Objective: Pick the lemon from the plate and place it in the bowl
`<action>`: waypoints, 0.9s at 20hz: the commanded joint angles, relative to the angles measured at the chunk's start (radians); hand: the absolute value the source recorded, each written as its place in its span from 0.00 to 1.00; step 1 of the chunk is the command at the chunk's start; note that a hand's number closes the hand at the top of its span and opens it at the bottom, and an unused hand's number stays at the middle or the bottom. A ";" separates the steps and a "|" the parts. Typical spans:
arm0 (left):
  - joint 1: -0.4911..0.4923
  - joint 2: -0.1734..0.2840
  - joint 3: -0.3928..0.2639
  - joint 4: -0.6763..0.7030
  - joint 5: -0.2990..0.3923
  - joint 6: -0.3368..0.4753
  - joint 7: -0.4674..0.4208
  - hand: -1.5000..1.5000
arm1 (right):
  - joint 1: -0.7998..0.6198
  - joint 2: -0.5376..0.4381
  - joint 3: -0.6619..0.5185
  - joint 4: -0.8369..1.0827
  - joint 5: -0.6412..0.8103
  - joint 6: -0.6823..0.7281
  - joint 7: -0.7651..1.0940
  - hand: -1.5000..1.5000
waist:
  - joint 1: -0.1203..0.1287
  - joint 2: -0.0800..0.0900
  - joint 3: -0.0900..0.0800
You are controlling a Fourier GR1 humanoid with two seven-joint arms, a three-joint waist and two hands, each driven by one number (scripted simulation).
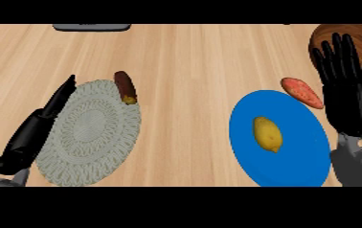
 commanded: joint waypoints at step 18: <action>-0.091 -0.282 -0.101 0.025 0.121 -0.072 0.171 0.50 | 0.130 -0.238 0.240 -0.058 0.687 -0.218 0.439 0.00 | 0.003 -0.005 0.002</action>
